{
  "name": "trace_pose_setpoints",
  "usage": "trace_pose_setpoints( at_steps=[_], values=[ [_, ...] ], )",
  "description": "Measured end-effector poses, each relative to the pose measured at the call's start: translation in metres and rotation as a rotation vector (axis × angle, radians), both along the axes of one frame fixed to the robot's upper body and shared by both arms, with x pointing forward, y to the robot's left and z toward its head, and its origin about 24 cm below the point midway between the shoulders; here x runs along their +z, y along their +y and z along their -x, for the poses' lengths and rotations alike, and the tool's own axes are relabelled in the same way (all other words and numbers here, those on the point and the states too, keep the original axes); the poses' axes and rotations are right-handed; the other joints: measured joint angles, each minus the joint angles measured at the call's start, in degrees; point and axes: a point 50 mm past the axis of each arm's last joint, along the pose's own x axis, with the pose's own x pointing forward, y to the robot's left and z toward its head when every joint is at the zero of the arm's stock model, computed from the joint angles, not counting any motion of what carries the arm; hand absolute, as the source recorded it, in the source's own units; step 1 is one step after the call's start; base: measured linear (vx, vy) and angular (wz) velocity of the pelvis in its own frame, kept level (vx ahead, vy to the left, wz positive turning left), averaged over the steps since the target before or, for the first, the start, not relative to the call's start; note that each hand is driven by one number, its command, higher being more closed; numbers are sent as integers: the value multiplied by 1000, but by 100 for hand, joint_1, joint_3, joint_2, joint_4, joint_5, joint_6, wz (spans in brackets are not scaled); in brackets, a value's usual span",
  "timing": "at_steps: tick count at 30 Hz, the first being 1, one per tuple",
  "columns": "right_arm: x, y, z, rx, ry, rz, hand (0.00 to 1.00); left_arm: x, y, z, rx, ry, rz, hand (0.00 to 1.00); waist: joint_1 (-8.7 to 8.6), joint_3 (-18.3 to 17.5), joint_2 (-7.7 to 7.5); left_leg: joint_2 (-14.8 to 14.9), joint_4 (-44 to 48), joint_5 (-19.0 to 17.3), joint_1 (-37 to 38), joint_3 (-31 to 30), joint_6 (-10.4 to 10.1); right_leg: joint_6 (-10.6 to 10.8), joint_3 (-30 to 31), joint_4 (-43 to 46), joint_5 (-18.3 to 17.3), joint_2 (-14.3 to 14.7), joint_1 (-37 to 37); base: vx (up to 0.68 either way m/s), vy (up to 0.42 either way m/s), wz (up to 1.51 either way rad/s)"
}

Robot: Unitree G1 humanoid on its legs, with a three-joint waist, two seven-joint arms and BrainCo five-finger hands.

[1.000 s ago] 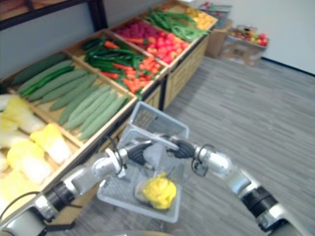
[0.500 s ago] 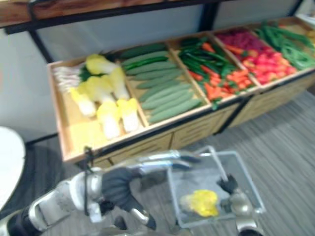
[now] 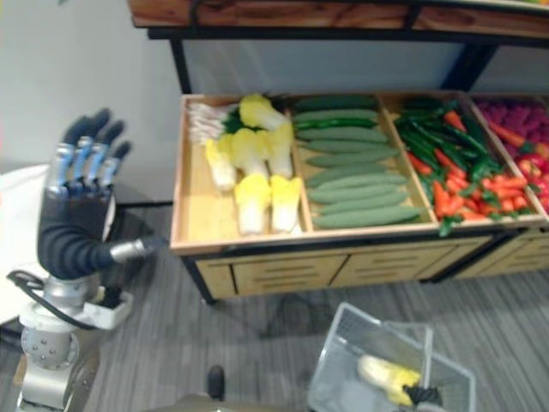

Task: Pick vegetable in the basket

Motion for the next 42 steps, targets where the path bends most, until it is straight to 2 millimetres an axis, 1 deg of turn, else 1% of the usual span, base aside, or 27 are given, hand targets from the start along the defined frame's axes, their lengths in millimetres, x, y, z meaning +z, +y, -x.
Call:
trace_pose_setpoints(
  at_steps=[1, 2, 3, 5, 6, 7, 10, 11, 12, 13, 14, 15, 17, 18, 19, 21, 25, 29, 31, 34, 35, 36, 38, 39, 40, 41, 42],
  values=[
    [-1, 2, 2, -17, 0, -7, 100, -5, 6, -1, 43, 20, 21, 0, 0, 2, -7, -5, 0, 17, -36, -51, 0, -3, -50, -1, -3, 6, 0, 3, 11, 41],
    [-2, 3, 3, -48, -3, -7, 100, -16, 18, -4, 153, 72, 54, 0, 4, 5, -12, -17, -1, 45, -85, -129, 8, -2, -132, -1, -4, 8, 4, -5, 8, 29],
    [-2, 2, 4, -58, -5, -7, 100, -24, 25, -5, 210, 110, 68, 0, 4, 1, -10, -24, -1, 53, -100, -173, 8, -1, -167, -1, -5, 8, 14, -10, 13, 34],
    [-5, 8, 10, -98, -7, -27, 100, -58, 47, -7, 389, 277, 93, 0, 6, -8, -75, -43, -1, 81, -129, -327, 18, 20, -327, 0, -26, 15, 91, 3, 7, 33],
    [-7, 11, 12, -113, -10, -36, 100, -68, 52, -7, 432, 325, 95, 0, 6, -25, -103, -47, -1, 86, -140, -359, 20, 19, -362, 1, -34, 18, 103, 15, -2, 29],
    [-8, 15, 16, -143, -12, -43, 100, -88, 61, -5, 516, 421, 96, 0, 19, -54, -153, -54, 0, 92, -145, -407, 28, 27, -420, 2, -43, 18, 134, 17, -5, 22],
    [-12, 26, 22, -160, -5, -51, 100, -134, 80, 6, 685, 635, 160, 0, 25, -132, -258, -82, 0, 95, -140, -516, 32, 12, -549, 10, -101, -2, 215, 16, -4, 22],
    [-13, 30, 25, -167, -11, -45, 100, -157, 88, 17, 769, 748, 197, 0, 26, -172, -307, -81, 1, 94, -129, -533, 31, 22, -588, 15, -113, -15, 236, 13, -7, 15],
    [-13, 32, 25, -168, -12, -43, 100, -166, 92, 23, 808, 794, 190, 0, 31, -190, -318, -78, 1, 92, -124, -530, 31, 21, -591, 14, -115, -19, 246, 26, -8, 8],
    [-13, 34, 24, -169, -21, -43, 100, -183, 98, 36, 879, 884, 190, 0, 31, -206, -327, -83, 1, 86, -97, -523, 36, 21, -599, 10, -115, -31, 288, 0, 0, 0],
    [-13, 36, 24, -171, -28, -39, 100, -201, 104, 51, 939, 979, 215, 0, 23, -198, -302, -92, -2, 50, -48, -507, 48, 16, -593, 8, -131, -45, 310, 0, 0, 0],
    [-12, 36, 24, -171, -34, -36, 100, -211, 107, 59, 968, 1028, 226, 0, 22, -186, -268, -96, -2, 30, -24, -495, 66, 16, -587, 7, -161, -53, 331, 0, 0, 0],
    [-11, 37, 23, -170, -48, -33, 100, -245, 116, 94, 1085, 1215, 312, 0, -8, -263, -235, -99, -3, 9, 19, -467, 64, 31, -577, -2, -193, -64, 351, -6, -2, -6],
    [-11, 36, 23, -174, -49, -32, 100, -263, 117, 116, 1138, 1320, 371, 0, -26, -300, -213, -96, -3, 3, 24, -448, 59, 14, -560, -6, -211, -67, 332, -5, -2, -8],
    [-11, 36, 23, -178, -50, -32, 100, -270, 115, 121, 1143, 1364, 395, 0, -29, -306, -203, -95, -3, 3, 24, -443, 59, 10, -551, -6, -214, -66, 326, -1, -4, -8],
    [-12, 36, 25, -200, -44, -39, 100, -293, 104, 152, 1158, 1534, 464, 0, -31, -307, -158, -93, -4, -2, 20, -403, 54, 6, -484, -6, -215, -66, 291, 11, -4, -8],
    [-13, 38, 21, -203, -44, -47, 100, -310, 90, 174, 1106, 1699, 458, 0, -72, -311, -83, -94, -4, -28, 43, -352, 52, 5, -392, -11, -216, -69, 268, 25, -4, -9],
    [-14, 41, 11, -196, -45, -55, 100, -317, 86, 176, 979, 1813, 363, 0, -187, -301, -61, -57, -5, -103, 162, -178, 20, -29, -188, -11, -222, -58, 246, 58, -12, -24],
    [-14, 42, 9, -176, -43, -55, 100, -321, 80, 171, 882, 1852, 311, 0, -205, -270, -103, -53, -6, -159, 282, -8, -22, -45, 16, -4, -217, -55, 241, 74, -7, -47],
    [-14, 42, 7, -179, -48, -57, 100, -327, 65, 163, 759, 1886, 252, 0, -273, -195, -118, -60, 48, -316, 496, 188, 9, -107, 231, 119, -299, -84, 269, 99, 4, -39],
    [-14, 42, 6, -180, -54, -56, 100, -328, 60, 159, 711, 1893, 227, 0, -345, -135, -185, -62, 290, -498, 538, 261, 12, -149, 335, 347, -415, -162, 261, 96, 23, -43],
    [-13, 41, 6, -187, -57, -53, 100, -329, 56, 155, 670, 1895, 204, 0, -373, -36, -187, -56, 597, -720, 567, 302, 13, -303, 422, 607, -556, -235, 252, 108, 36, -36],
    [-13, 40, 10, -209, -60, -51, 100, -330, 51, 147, 622, 1889, 167, 0, -423, 25, -199, -24, 926, -991, 573, 439, 6, -405, 647, 898, -615, -305, 165, 76, 36, -36],
    [-13, 40, 9, -212, -65, -50, 100, -330, 49, 145, 608, 1890, 153, 0, -460, 62, -198, 23, 1029, -1067, 573, 491, -3, -388, 753, 1003, -597, -315, 109, 62, 48, -72],
    [-12, 40, 5, -223, -89, -52, 100, -332, 46, 141, 576, 1904, 125, 0, -510, 144, -120, 182, 1269, -1261, 578, 767, -30, -477, 1159, 1282, -390, -226, -135, 35, 54, -82],
    [-11, 39, 1, -213, -103, -46, 100, -333, 44, 140, 566, 1907, 119, 0, -505, 183, -59, 283, 1360, -1339, 588, 910, -30, -603, 1306, 1339, -240, -122, -244, 23, 115, -119],
    [-9, 39, -4, -195, -120, -38, 100, -333, 43, 139, 553, 1912, 94, 0, -490, 235, 19, 418, 1429, -1419, 658, 1155, -29, -613, 1387, 1351, 56, 1, -367, 23, 155, -140]
  ],
)
